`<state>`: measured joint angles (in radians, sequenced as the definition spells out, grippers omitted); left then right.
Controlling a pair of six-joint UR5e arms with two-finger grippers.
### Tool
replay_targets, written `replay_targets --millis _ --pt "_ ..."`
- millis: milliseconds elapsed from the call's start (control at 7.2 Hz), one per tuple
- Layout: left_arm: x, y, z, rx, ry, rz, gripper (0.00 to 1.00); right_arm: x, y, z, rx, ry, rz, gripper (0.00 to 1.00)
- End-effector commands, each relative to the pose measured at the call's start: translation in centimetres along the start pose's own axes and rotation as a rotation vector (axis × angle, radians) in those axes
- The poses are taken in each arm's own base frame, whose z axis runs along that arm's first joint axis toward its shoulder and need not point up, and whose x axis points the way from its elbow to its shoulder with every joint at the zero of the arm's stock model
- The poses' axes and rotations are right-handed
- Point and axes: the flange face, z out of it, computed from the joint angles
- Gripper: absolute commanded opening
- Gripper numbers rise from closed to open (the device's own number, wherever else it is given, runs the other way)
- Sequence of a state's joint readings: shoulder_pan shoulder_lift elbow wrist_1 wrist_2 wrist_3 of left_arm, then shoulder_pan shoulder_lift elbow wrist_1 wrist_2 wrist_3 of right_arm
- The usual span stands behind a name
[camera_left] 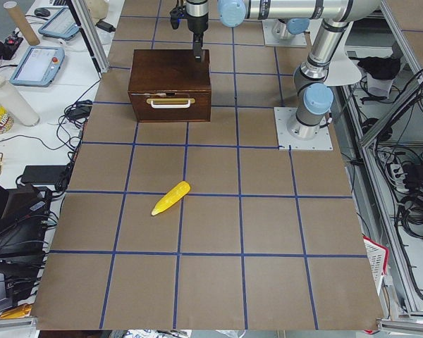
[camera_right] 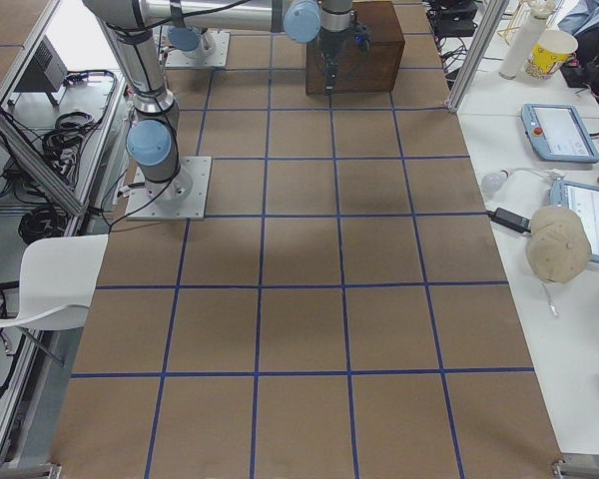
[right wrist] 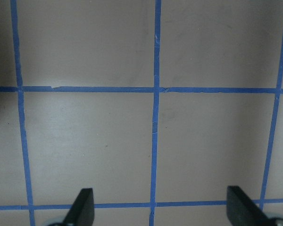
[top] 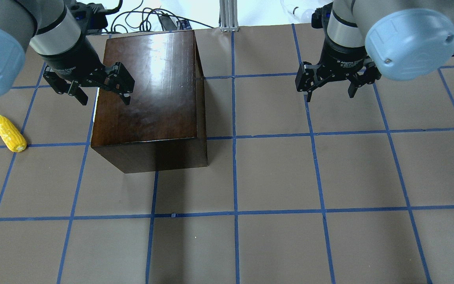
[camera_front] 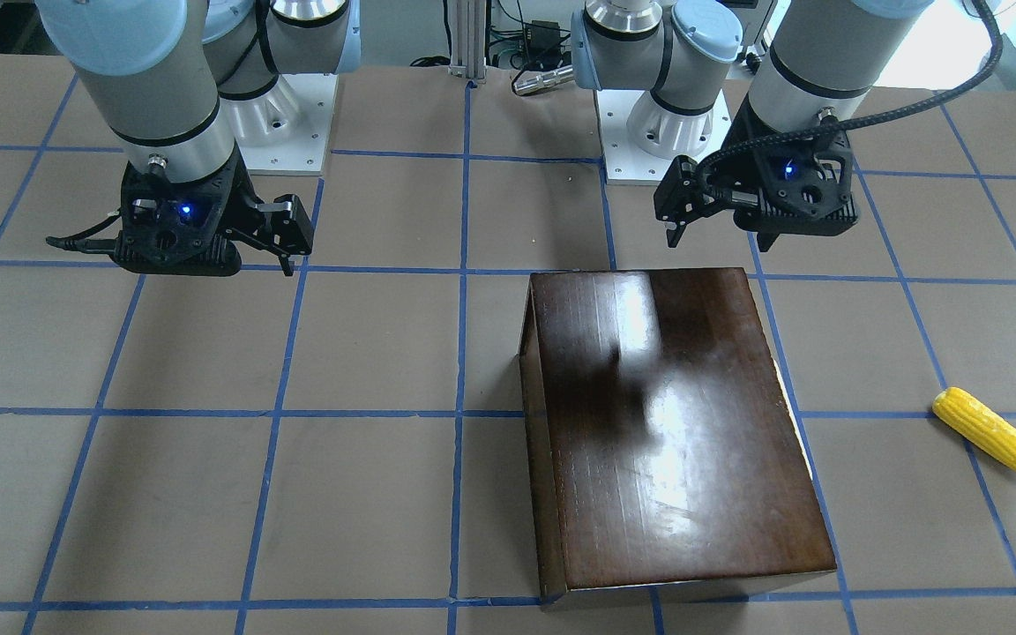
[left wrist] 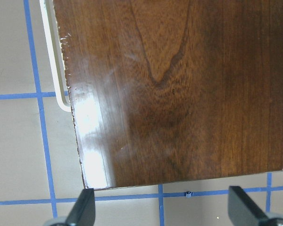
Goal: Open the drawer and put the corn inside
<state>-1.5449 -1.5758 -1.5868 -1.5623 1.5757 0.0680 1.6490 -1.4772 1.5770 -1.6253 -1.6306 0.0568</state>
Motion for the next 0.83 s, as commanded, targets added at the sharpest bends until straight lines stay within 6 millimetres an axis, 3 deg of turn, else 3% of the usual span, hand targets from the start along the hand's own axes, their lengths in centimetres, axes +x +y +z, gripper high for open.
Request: replay_targets --millis 0,417,556,694 --pt "-0.1 -0.1 -0.1 0.003 0.000 0.004 1.00 0.0 0.1 -0.1 0.001 0.000 0.000 1.00" --pt "-1.1 -0.7 -0.5 0.020 0.013 -0.010 1.00 0.0 0.0 0.0 0.001 0.000 0.000 1.00" --pt "-1.3 -0.4 -1.4 0.039 0.011 -0.020 1.00 0.0 0.0 0.0 -0.001 0.000 0.000 1.00" --pt "-2.9 -1.1 -2.6 0.067 0.008 -0.048 1.00 0.0 0.0 0.0 0.001 0.000 0.000 1.00"
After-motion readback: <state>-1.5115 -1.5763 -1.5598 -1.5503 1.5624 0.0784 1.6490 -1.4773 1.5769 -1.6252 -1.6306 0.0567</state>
